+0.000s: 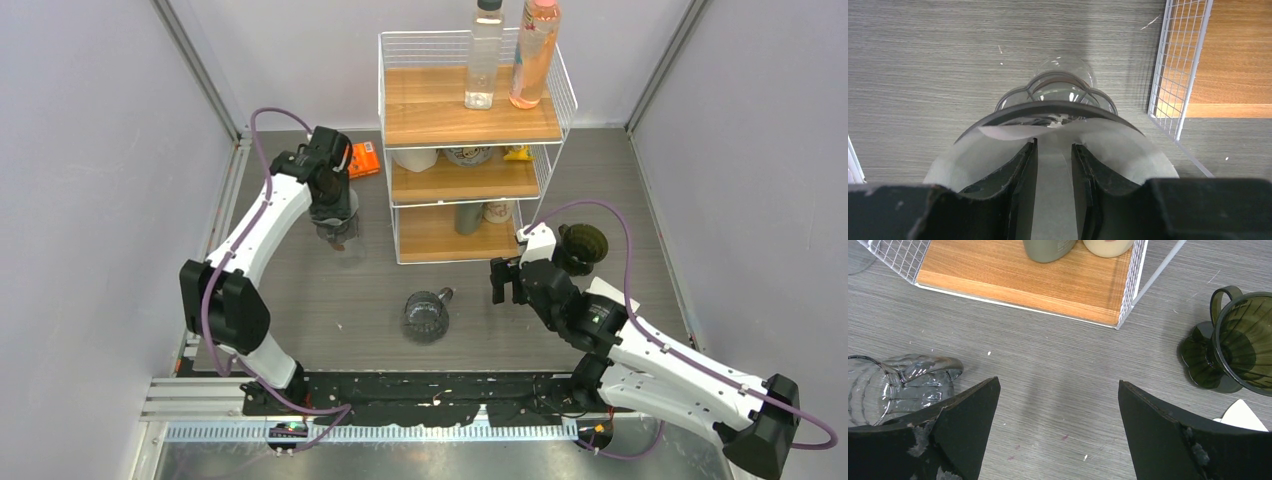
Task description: Place the coffee filter in the dripper
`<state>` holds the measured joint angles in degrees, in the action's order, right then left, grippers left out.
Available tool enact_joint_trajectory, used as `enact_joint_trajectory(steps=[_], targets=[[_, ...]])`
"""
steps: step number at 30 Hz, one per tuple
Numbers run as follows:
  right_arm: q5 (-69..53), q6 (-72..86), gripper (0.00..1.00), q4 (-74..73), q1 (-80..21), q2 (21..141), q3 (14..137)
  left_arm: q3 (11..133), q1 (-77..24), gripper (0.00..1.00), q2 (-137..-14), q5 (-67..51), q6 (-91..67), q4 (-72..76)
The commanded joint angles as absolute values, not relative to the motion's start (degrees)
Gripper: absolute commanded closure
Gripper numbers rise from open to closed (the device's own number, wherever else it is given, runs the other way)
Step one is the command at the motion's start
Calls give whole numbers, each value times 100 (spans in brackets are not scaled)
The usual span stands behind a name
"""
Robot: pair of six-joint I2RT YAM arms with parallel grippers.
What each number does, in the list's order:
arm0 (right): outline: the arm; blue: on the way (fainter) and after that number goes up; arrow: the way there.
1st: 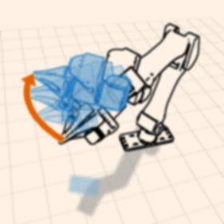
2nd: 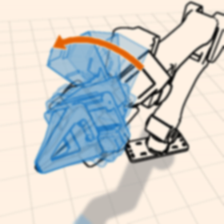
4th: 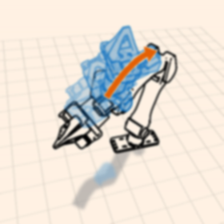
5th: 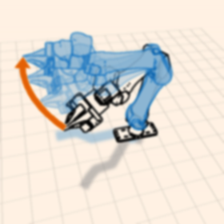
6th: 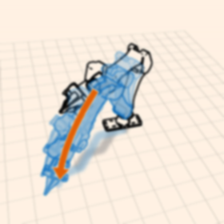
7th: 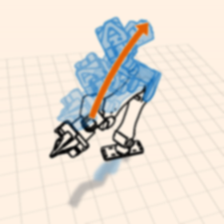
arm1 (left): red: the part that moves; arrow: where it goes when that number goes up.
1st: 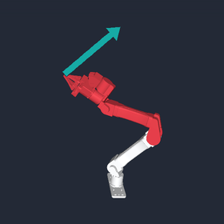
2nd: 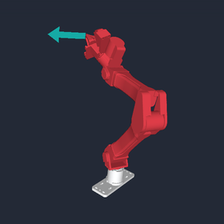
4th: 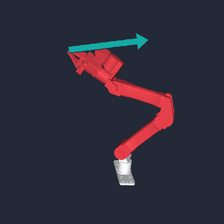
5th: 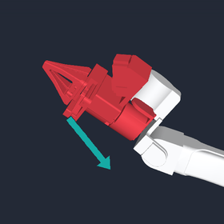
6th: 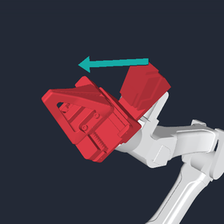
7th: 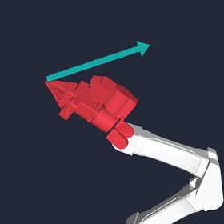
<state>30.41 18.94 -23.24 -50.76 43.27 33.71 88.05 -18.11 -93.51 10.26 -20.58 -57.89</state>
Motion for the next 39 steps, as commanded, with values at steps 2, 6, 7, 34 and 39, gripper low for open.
enact_joint_trajectory(steps=[2,6,7,34,39], targets=[[3185,1873,5,-2231,-5063,4372,3410,8981,-1811,63,-8980,1028,-2092,-5738],[3180,1872,5,-2232,-5064,4353,3402,9121,-1811,61,-8885,1024,-2083,-5737],[3185,1872,5,-2232,-5063,4348,3402,9150,-1813,61,-8879,1030,-2083,-5747],[3402,1934,5,-2232,-5055,4161,3413,8787,-1819,0,-6174,792,-2469,-5219],[3466,2128,5,-2435,-5045,4056,3510,7235,-1819,1,-4589,249,-2919,-4391]])
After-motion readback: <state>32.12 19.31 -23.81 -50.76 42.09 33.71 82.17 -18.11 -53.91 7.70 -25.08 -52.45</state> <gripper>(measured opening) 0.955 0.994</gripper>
